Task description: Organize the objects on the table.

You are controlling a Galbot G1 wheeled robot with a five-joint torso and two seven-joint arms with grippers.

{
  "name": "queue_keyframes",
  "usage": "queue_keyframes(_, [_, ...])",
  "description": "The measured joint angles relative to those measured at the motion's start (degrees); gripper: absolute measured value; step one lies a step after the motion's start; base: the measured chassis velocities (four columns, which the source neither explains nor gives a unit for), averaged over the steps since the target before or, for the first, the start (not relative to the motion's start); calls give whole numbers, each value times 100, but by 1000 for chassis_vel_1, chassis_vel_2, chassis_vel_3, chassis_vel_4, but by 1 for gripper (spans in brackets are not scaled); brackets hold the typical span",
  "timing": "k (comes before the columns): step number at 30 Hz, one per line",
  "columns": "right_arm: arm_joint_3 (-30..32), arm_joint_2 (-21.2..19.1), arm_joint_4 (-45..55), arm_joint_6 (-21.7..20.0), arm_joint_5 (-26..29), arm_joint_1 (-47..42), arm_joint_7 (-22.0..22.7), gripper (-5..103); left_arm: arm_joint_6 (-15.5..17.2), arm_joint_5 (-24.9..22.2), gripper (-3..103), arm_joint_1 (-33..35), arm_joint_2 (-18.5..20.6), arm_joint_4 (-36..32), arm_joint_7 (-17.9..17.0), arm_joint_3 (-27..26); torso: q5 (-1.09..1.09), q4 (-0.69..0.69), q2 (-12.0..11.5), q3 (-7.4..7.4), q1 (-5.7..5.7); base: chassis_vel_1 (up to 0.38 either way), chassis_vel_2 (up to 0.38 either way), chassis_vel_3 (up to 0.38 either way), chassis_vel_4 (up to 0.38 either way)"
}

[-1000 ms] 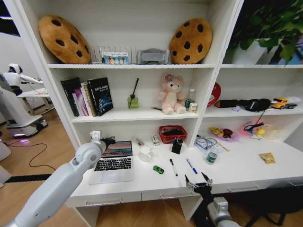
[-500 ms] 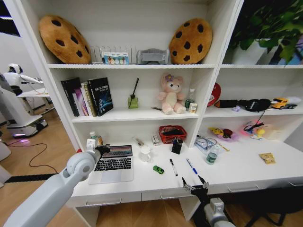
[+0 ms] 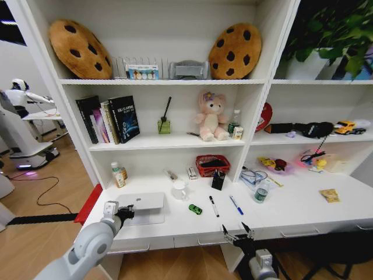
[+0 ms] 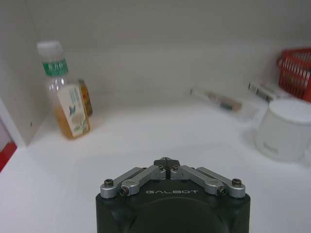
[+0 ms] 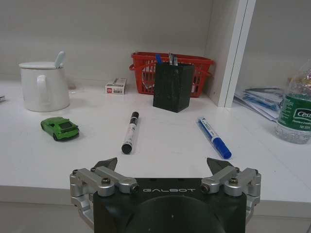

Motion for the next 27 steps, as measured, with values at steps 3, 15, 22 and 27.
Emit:
queue_keyframes(3, [42,-44,63,-5,83,44,2,100,-1131,826,0,-318,-371,380,615,-223,0,-3,-1,0,2,0,0,0,0])
queue_keyframes(15, [314,-131,846,-177,348,-102,192,100,-2962,1676,38,1280,-1032,533,1926,-2043,-1,2,0,0,1,0,0,0,0])
queue_keyframes(22, [399,-303,1244,-474,444,-126,446,100,-3852,1953,65,3110,-1765,-13,2802,-2752,2,4,0,0,0,0,0,0,0])
queue_keyframes(27, [329,-448,1329,-601,365,-109,568,100,-4168,1978,81,3987,-2333,-514,2905,-2923,2,2,0,-1,0,0,0,0,0])
